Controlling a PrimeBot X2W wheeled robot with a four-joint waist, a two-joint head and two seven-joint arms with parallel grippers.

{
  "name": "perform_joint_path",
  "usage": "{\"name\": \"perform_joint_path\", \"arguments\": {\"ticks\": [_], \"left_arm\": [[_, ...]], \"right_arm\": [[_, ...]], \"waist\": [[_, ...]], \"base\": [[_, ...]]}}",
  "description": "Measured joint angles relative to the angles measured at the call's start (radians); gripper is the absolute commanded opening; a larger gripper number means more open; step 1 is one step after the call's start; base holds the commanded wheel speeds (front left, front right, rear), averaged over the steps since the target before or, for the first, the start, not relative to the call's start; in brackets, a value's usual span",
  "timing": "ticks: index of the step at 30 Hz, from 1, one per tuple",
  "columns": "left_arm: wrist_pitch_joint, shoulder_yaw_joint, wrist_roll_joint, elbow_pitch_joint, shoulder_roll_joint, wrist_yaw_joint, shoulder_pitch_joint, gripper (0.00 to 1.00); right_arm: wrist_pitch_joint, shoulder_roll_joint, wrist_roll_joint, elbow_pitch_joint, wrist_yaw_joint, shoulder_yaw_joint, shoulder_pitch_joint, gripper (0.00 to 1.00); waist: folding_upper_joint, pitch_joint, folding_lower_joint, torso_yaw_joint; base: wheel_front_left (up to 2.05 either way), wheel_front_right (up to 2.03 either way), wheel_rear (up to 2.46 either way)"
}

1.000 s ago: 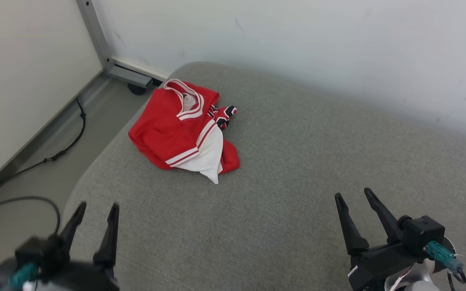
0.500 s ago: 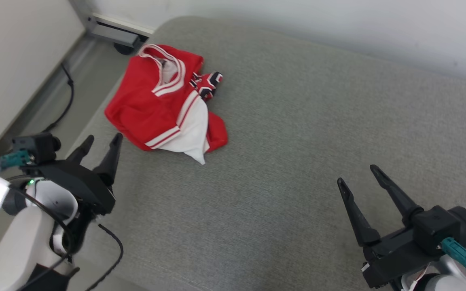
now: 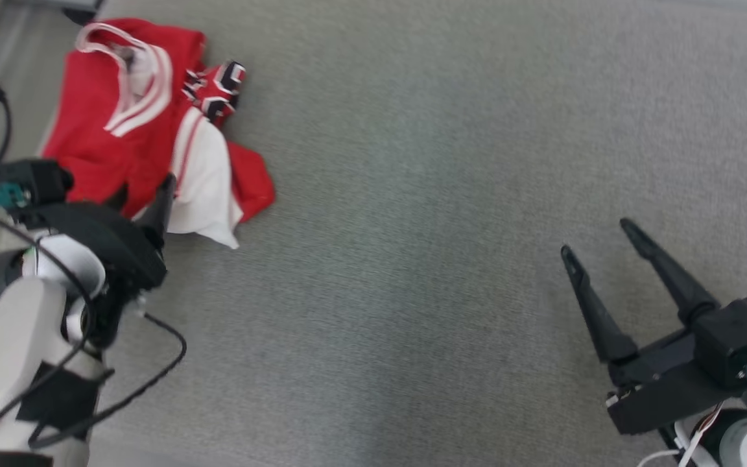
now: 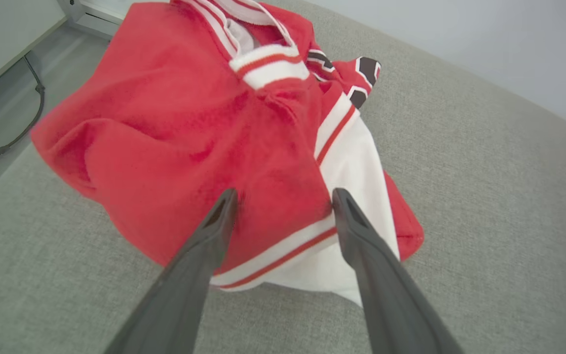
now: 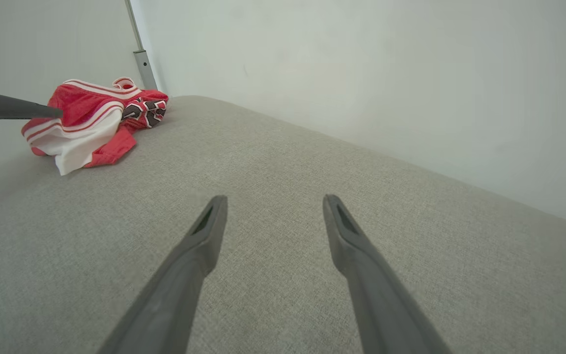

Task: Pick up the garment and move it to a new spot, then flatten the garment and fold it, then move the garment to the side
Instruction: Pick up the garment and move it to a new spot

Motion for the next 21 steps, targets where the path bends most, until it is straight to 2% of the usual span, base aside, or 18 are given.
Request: {"name": "perform_joint_path", "arguments": {"ticks": [2, 4, 5, 6, 7, 14, 21], "left_arm": [[0.001, 0.000, 0.000, 0.031, -0.013, 0.000, -0.032, 1.00], [0.001, -0.006, 0.011, 0.071, -0.019, 0.020, -0.054, 1.00], [0.001, -0.007, 0.020, 0.090, -0.018, 0.032, -0.062, 0.55], [0.000, -0.007, 0.030, 0.108, -0.014, 0.048, -0.065, 0.05], [-0.001, -0.007, 0.040, 0.127, -0.011, 0.062, -0.066, 0.00], [-0.058, -0.020, 0.095, 0.188, -0.010, 0.118, -0.097, 0.00], [-0.119, -0.064, 0.151, 0.143, -0.023, 0.120, -0.182, 0.00]], "right_arm": [[0.010, -0.002, 0.000, 0.000, 0.000, -0.003, -0.008, 1.00], [0.017, -0.002, 0.000, 0.000, 0.000, -0.002, -0.008, 1.00], [0.017, -0.002, 0.000, 0.001, 0.000, -0.002, -0.008, 1.00], [0.018, -0.001, 0.000, 0.003, 0.000, -0.001, -0.009, 1.00], [0.021, -0.001, 0.000, 0.006, 0.000, -0.002, -0.009, 1.00], [0.012, 0.022, 0.010, 0.053, 0.000, 0.001, -0.040, 1.00], [-0.020, 0.072, 0.046, 0.109, -0.004, 0.012, -0.071, 1.00]], "waist": [[0.0000, 0.020, 0.0000, -0.017], [0.0000, 0.033, 0.0000, -0.034], [0.0000, 0.038, 0.0000, -0.041], [0.0000, 0.041, 0.0000, -0.047], [0.0000, 0.043, 0.0000, -0.053], [0.0000, 0.004, -0.0002, -0.063], [-0.0002, -0.068, -0.0003, -0.062]], "base": [[0.00, 0.00, 0.00], [0.00, 0.00, 0.00], [0.00, 0.00, 0.00], [0.00, 0.00, 0.00], [0.00, 0.00, 0.00], [0.00, 0.00, 0.00], [0.00, 0.00, 0.00]]}}
